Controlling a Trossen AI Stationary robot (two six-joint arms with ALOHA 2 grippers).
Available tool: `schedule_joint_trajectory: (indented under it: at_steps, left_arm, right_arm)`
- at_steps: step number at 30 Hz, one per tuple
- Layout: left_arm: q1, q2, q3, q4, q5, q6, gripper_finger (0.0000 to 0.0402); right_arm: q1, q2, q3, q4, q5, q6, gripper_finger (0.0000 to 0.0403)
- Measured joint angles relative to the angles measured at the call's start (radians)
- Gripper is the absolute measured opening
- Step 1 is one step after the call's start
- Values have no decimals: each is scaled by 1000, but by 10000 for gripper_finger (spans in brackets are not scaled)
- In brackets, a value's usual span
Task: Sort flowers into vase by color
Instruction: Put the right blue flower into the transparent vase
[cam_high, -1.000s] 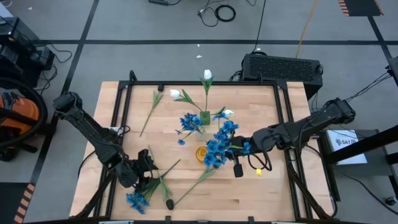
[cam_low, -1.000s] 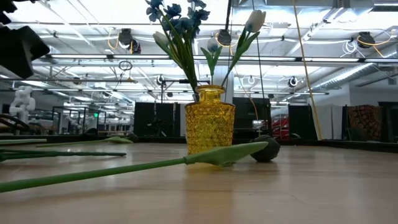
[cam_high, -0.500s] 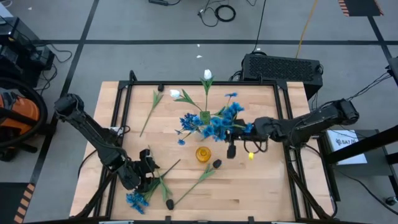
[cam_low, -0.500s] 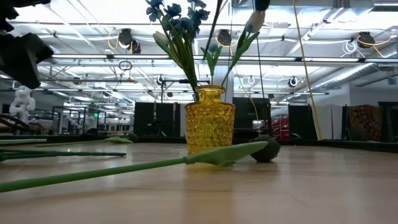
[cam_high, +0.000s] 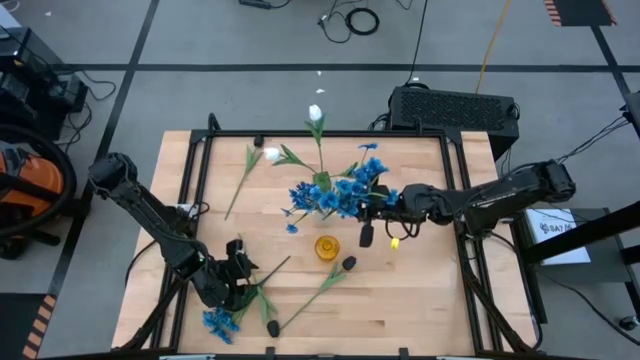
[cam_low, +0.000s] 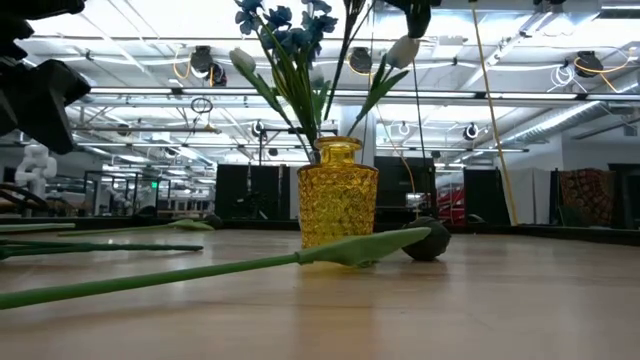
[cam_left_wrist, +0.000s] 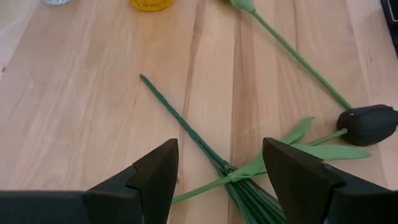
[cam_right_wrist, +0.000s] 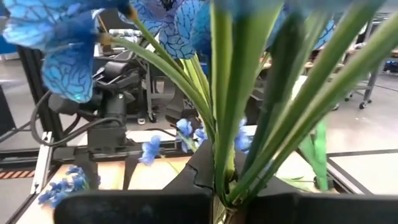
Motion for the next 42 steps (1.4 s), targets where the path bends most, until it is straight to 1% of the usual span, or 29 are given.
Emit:
schedule_joint_trajectory:
  at_steps: [3,6,10,13,16,22,27,34,42]
  left_arm:
    - [0,0,0,0,-1,8,240]
    - [0,0,0,-1,-12,8,240]
    - [0,0,0,-1,-30,8,240]
    - [0,0,0,3,-48,29,240]
    - [0,0,0,26,-77,54,240]
    - [17,0,0,67,-84,87,240]
    - [28,0,0,66,-82,87,240]
    - [27,0,0,67,-77,104,240]
    - [27,0,-6,80,-76,103,240]
  right_arm:
    - [20,-20,8,-6,14,-20,3]
    - [53,-38,38,-69,78,-61,3]
    - [108,-38,76,-90,162,-163,3]
    - [133,-31,112,-88,175,-241,4]
    - [123,-19,137,-109,178,-261,4]
    - [37,23,147,-112,186,-120,4]
    - [-12,62,147,-111,182,-67,4]
    - [-24,116,146,-113,176,2,4]
    - [-29,141,146,-133,180,58,4]
